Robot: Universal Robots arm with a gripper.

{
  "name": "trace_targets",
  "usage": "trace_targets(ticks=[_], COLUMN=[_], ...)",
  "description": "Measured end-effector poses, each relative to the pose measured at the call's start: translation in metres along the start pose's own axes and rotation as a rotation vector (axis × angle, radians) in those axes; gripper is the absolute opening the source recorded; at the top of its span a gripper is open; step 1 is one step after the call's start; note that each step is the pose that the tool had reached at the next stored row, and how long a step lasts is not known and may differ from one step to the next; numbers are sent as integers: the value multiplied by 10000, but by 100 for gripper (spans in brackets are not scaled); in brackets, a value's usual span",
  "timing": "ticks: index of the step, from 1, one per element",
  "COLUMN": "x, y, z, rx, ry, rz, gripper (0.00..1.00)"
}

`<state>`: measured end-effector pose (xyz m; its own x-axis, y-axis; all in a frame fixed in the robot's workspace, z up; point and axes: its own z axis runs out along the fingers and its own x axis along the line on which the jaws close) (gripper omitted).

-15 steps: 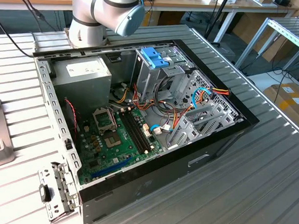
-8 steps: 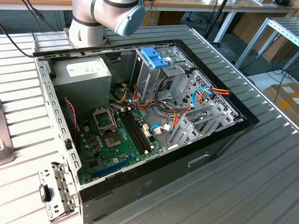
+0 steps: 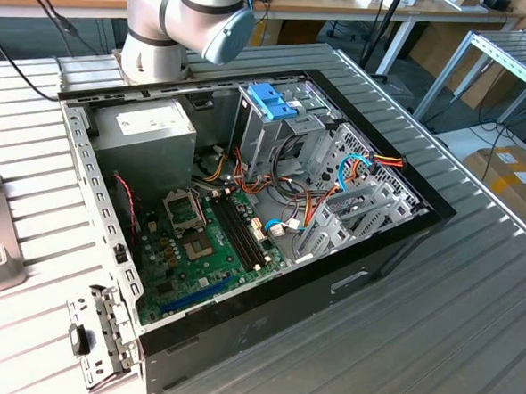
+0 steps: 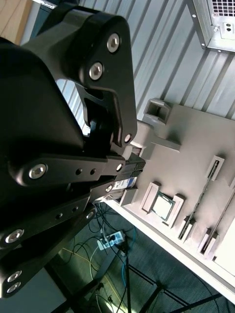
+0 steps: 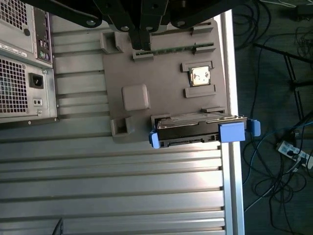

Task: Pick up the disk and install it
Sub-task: 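Reach for the disk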

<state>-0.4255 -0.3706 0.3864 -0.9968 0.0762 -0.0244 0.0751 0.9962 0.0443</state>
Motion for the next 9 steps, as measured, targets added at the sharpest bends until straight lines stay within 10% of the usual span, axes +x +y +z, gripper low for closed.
trace_targets(ticks=[9], x=[129], y=[-10], z=[1], rx=[0], ry=[-1], rz=[0], gripper=[11])
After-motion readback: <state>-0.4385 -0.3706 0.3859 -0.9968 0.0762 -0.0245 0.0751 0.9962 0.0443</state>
